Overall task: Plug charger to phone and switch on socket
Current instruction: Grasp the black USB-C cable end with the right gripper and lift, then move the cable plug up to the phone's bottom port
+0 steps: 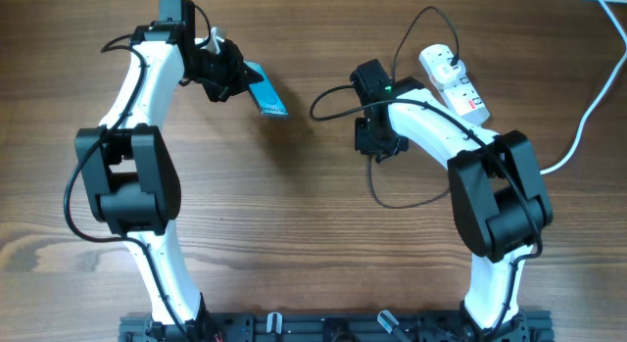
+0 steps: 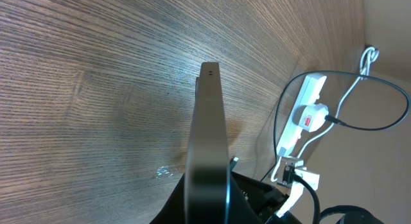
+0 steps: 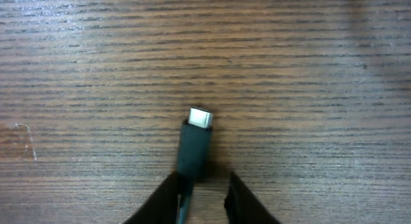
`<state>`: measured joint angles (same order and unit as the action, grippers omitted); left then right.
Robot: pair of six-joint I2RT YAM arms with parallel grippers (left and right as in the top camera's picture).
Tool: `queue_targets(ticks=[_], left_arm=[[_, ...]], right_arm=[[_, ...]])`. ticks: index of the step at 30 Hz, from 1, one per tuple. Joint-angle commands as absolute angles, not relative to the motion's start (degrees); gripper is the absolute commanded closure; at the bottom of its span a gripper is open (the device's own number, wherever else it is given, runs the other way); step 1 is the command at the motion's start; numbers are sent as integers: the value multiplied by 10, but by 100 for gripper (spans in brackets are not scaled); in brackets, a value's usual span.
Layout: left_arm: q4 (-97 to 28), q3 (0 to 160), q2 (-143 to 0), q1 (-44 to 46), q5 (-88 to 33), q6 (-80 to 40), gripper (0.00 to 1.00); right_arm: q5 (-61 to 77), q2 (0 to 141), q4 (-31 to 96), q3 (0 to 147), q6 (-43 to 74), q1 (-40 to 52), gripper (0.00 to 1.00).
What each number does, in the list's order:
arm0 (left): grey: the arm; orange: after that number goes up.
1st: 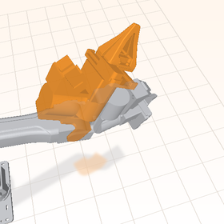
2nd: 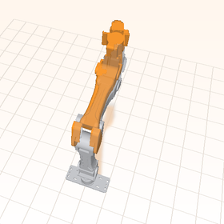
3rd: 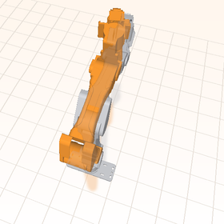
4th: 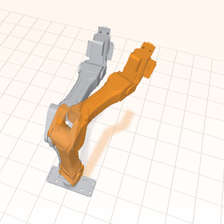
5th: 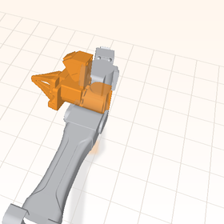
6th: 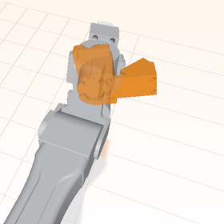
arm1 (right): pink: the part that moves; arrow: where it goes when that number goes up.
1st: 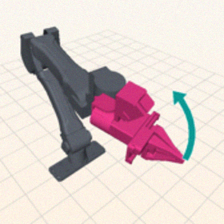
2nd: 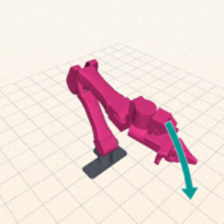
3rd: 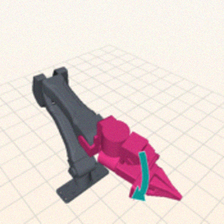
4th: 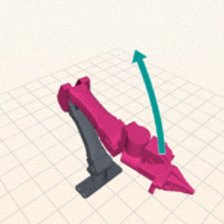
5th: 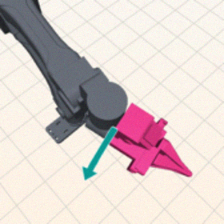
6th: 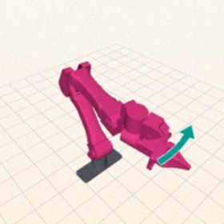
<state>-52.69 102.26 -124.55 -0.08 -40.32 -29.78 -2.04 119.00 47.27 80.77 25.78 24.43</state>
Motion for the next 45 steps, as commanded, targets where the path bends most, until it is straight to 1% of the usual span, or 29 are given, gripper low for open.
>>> queue_targets(ticks=[1,2,4,9,12,16,17,18,19,22,26,31,34,36,40,45], left_arm=[[-526,1024,-1221,-1,-411,-287,96],[-526,1024,-1221,-1,-411,-287,96],[-523,1024,-1221,-1,-411,-287,96],[-522,1024,-1221,-1,-411,-288,96],[-522,1024,-1221,-1,-411,-287,96],[-518,1024,-1221,-1,-411,-287,96],[-517,1024,-1221,-1,-411,-287,96],[-513,1024,-1221,-1,-419,-284,96],[-507,1024,-1221,-1,-435,-270,96],[-470,1024,-1221,-1,-531,-221,96],[-432,1024,-1221,-1,-611,-186,96],[-362,1024,-1221,-1,-731,-162,96],[-289,1024,-1221,-1,-827,-163,96],[-261,1024,-1221,-1,-860,-163,96],[-255,1024,-1221,-1,-866,-168,96],[-246,1024,-1221,4,-903,-172,96]], right_arm=[[6,1232,472,799,255,246,80],[15,1232,472,799,254,246,80],[16,1232,475,799,255,246,85],[31,1232,478,799,255,245,85],[31,1232,478,799,254,245,88],[31,1232,478,801,249,245,89],[33,1231,478,804,242,245,90],[42,1231,478,808,231,245,93],[53,1230,478,813,222,245,96],[72,1223,486,834,207,245,96],[101,1192,501,852,167,245,96],[221,1120,515,855,99,245,96],[280,1067,533,855,72,245,96],[305,1030,541,855,61,245,96],[344,955,540,855,51,246,96],[344,911,533,855,70,263,96]])
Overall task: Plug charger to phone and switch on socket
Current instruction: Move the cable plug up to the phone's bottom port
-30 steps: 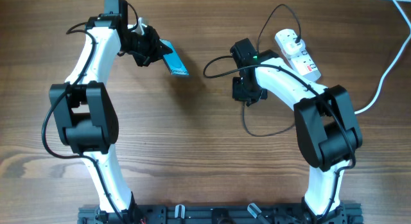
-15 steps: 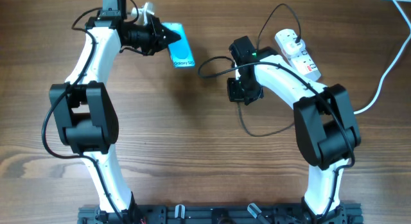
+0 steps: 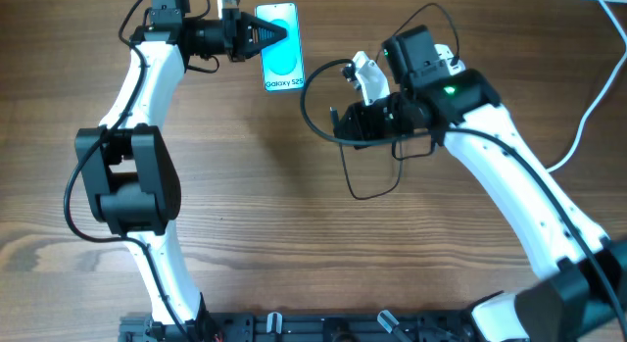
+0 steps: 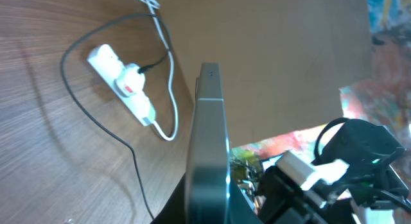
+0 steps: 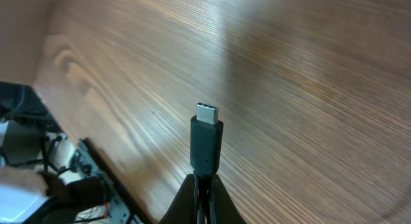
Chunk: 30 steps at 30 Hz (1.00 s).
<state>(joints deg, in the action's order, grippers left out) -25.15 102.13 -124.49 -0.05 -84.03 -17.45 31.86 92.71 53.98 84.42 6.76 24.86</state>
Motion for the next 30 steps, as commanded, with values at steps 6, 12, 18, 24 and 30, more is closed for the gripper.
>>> queue_targets(ticks=[6,12,18,24,30], left_arm=[[-205,1024,-1221,9,-902,-252,96],[-197,1024,-1221,16,-889,-262,96],[-173,1024,-1221,44,-889,-259,96],[-161,1024,-1221,59,-889,-258,96],[-154,1024,-1221,63,-889,-258,96]], right_arm=[[225,917,509,854,126,322,96],[103,917,478,854,197,382,96],[59,932,471,854,242,394,96],[55,938,465,854,242,394,96],[42,954,464,854,257,393,96]])
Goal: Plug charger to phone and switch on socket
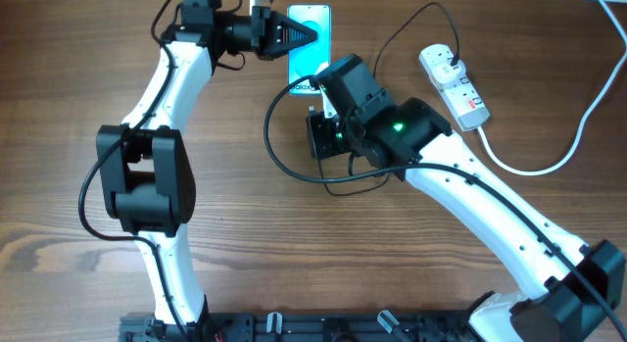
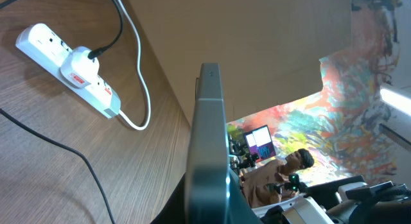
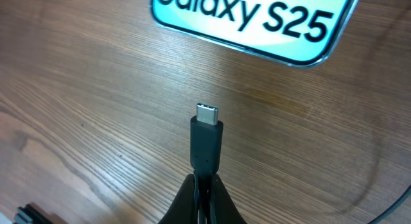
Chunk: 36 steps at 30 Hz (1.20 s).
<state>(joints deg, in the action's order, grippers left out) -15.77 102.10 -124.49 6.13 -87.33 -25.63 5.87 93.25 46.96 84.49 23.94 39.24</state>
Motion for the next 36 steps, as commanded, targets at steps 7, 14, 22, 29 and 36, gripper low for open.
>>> queue_targets(ticks=[7,14,22,29,36], left_arm=[[-154,1024,-1221,64,-889,-258,96],[-154,1024,-1221,67,-889,-257,96],[-152,1024,-1221,66,-889,-257,96],[-149,1024,-1221,66,-888,-257,96],[-149,1024,-1221,66,-879,-257,96]], right_arm=[[43,962,436,854,261,393,96],[42,962,420,854,261,391,96],[8,962,418,854,259,384,96],[8,962,417,854,256,384,96],[26,962,414,854,255,384,96]])
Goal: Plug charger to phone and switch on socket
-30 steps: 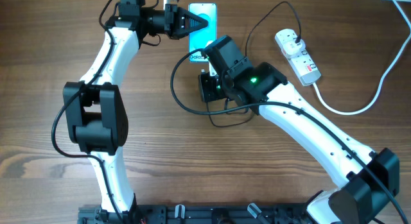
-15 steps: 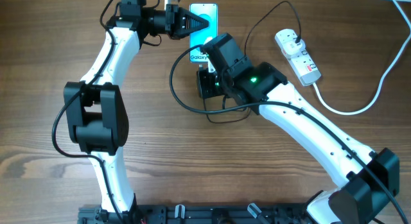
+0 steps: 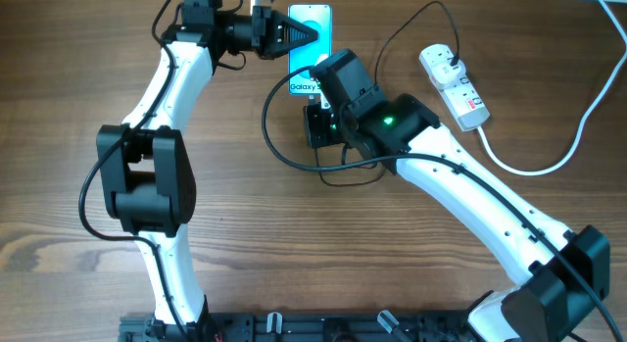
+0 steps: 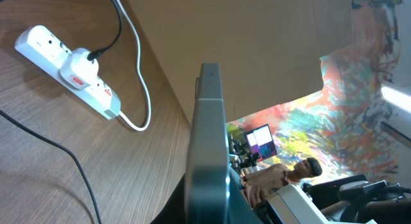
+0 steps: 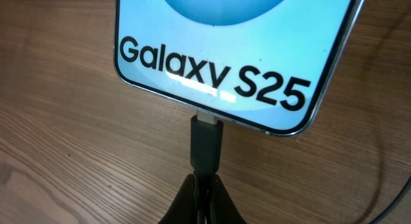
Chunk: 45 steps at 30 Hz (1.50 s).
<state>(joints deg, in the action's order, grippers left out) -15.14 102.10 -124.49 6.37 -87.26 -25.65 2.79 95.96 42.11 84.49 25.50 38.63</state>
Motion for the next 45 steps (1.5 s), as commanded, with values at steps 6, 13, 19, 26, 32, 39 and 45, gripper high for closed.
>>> queue_targets(ticks=[6,13,19,26,32,39,45], left_arm=[[-148,1024,-1221,67,-878,-242,96],[-147,1024,-1221,67,-874,-243,96],[-148,1024,-1221,67,-875,-245,96],[-148,1024,-1221,67,-881,-245,96],[-147,1024,-1221,67,-881,-245,96],[-147,1024,-1221,67,-881,-244,96],[-147,1024,-1221,67,-881,-244,96]], right_arm=[[26,962,411,855,255,384,96],[30,962,409,856,255,384,96],[30,962,405,856,255,384,96],[30,962,406,856,254,384,96],[30,962,417,856,255,384,96],[30,962,420,856,255,384,96],[30,962,416,856,255,384,96]])
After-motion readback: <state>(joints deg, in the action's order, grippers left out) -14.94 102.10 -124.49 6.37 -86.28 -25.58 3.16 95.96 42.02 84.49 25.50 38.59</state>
